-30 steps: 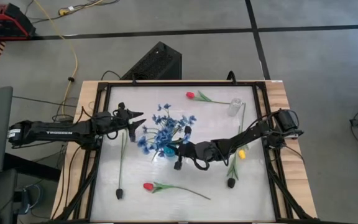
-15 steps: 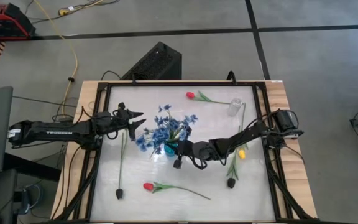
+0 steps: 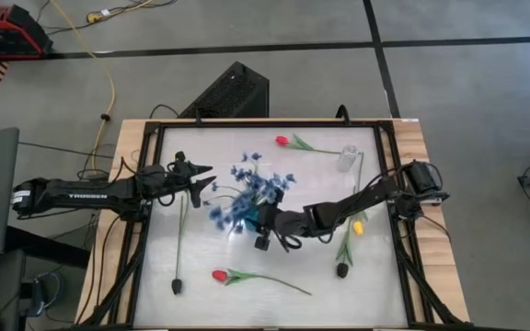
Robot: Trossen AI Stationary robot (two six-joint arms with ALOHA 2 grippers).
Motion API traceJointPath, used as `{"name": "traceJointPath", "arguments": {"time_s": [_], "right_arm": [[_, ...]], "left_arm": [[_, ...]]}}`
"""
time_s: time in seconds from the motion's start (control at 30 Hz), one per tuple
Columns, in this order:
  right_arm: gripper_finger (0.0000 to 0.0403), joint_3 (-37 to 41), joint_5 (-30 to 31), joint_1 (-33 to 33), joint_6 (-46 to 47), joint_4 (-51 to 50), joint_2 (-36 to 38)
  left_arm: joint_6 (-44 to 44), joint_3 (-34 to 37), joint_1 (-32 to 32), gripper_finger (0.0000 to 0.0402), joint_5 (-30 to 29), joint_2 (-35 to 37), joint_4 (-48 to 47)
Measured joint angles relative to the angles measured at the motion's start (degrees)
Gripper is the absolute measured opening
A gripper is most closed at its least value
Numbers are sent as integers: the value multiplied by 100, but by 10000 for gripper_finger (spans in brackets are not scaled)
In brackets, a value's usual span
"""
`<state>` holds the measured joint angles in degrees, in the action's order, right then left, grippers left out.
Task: Sort flowers into vase by color
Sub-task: Put the blue flowers into the blue vase, then put the right black tulip into the blue vase
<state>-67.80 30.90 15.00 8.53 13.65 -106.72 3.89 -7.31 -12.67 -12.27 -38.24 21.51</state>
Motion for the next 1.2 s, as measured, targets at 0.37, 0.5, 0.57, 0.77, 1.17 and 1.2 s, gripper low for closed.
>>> {"name": "traceJointPath", "arguments": {"time_s": [0.37, 0.5, 0.57, 0.77, 1.17, 1.2], "right_arm": [[241, -1690, -1538, -96, 936, -4034, 31], [239, -2107, -1631, -86, 904, -4999, 31], [239, -2206, -1913, -58, 906, -5648, 40], [238, -2177, -2571, 101, 1331, -8084, 38], [238, -1179, -3420, 903, -1803, -9674, 31], [238, -1056, -3404, 975, -2094, -9577, 37]], "left_arm": [[-45, 0, 0, 155, 7, 0, -22], [-34, 0, 0, 155, 31, 0, -27], [-31, 0, -1, 155, 116, 0, -25], [-23, 0, 0, 155, 157, 0, -25], [-36, 0, -2, 155, 149, 1, -25], [-36, 0, -2, 155, 149, 0, -25]]}}
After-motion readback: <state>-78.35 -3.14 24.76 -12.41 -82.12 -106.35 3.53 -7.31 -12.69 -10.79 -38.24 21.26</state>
